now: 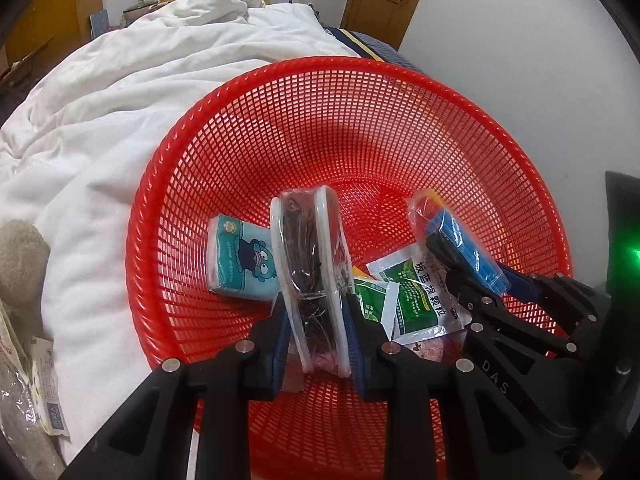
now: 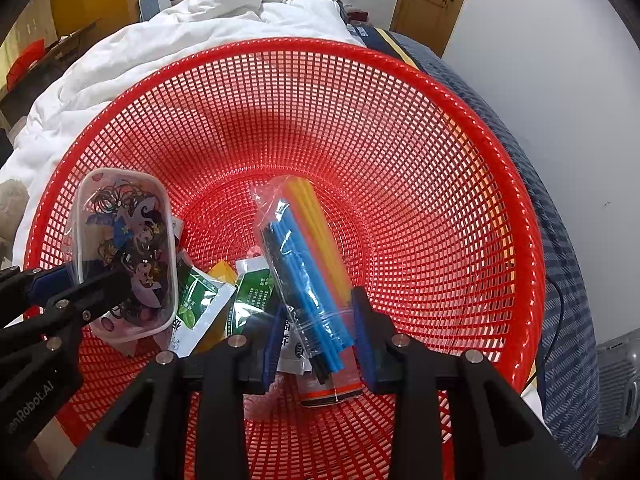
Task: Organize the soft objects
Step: 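Lower and release the sticker box from the left tool while the right tool releases the straw bag, then move both tools back over the remaining items on the duvet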
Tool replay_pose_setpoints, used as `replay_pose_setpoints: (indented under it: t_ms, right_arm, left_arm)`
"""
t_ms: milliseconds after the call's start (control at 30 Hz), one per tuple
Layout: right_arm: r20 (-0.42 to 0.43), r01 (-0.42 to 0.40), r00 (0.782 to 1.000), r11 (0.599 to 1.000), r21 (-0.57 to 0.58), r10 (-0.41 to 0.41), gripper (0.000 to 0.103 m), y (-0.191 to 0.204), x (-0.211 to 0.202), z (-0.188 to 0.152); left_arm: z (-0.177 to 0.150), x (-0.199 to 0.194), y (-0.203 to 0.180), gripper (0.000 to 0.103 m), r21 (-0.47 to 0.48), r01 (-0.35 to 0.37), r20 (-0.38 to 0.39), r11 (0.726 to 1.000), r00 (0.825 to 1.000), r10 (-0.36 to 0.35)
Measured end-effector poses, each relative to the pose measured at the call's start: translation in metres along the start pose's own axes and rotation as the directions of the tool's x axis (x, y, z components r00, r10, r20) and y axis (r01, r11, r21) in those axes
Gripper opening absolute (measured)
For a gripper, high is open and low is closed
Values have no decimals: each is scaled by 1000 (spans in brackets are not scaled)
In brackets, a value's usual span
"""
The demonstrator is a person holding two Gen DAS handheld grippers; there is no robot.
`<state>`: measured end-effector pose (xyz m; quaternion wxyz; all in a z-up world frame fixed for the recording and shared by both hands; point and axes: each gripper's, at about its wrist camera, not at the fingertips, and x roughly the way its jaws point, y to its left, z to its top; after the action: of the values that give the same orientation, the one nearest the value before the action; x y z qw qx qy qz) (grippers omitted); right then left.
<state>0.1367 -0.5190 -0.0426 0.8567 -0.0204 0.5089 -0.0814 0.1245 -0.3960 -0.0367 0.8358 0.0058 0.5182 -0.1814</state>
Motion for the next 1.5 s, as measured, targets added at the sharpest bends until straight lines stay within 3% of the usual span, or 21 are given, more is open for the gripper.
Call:
replay_pose_setpoints:
  t_ms: [300,333,400,433,467,700,900,967,1033,1133,1200,1300,1367,1433,1500]
  right_arm:
    - [-15,-9,1000,1000,5,9,44,-2,7,0]
    - [-15,-20,1000,1000,11,20,45,-4,7,0]
    - [-7,-39,999,999,17,39,53,-8,6,-4]
    - [6,-50,999,999,19,49,54,-10,4,-5]
    - [14,-52,999,998,23,52,56,-13,1,-7]
    - [61,-72,996,996,50,69,57,-20,-11,-8]
    - [185,-136,974,990,30,128,67,-19,-50,-15]
    - [230,-160,961,987,0,155,69,-12,-66,-15]
    - [269,-188,945,982,-23,188,75,-3,-84,-18]
    - [318,-239,913,967,-86,254,81,12,-110,-24]
    - [333,-286,888,948,-137,316,87,27,-127,-29]
    - [308,-391,840,892,-227,446,89,53,-147,-34]
    - [274,-434,821,859,-272,501,90,74,-156,-38]
    - [248,-448,812,836,-317,529,90,91,-165,-42]
    - [217,-455,809,816,-356,546,90,110,-172,-45]
  left_arm:
    - [-3,-1,-5,28,14,-5,4,1000,1000,5]
    - [-3,0,-5,31,12,-2,2,1000,1000,2]
    - [-3,-2,-3,44,7,11,3,1000,1000,-11]
    - [-3,-2,-2,56,6,19,5,1000,1000,-19]
    - [-3,-4,-1,60,6,24,10,1000,1000,-24]
    - [0,-16,19,64,-81,121,33,989,992,-119]
    - [-4,-34,39,66,-109,215,23,970,977,-214]
    - [-8,-47,46,66,-131,234,31,963,972,-231]
    - [-10,-66,59,67,-169,290,56,942,957,-284]
    - [-17,-97,75,79,-202,351,103,914,936,-337]
    - [-22,-117,92,80,-206,373,136,905,926,-351]
    - [-38,-151,134,81,-261,371,203,891,924,-325]
    - [-50,-167,166,81,-310,346,234,885,930,-282]
    - [-63,-181,197,81,-345,335,282,877,928,-243]
    - [-81,-191,227,81,-401,277,302,873,940,-160]
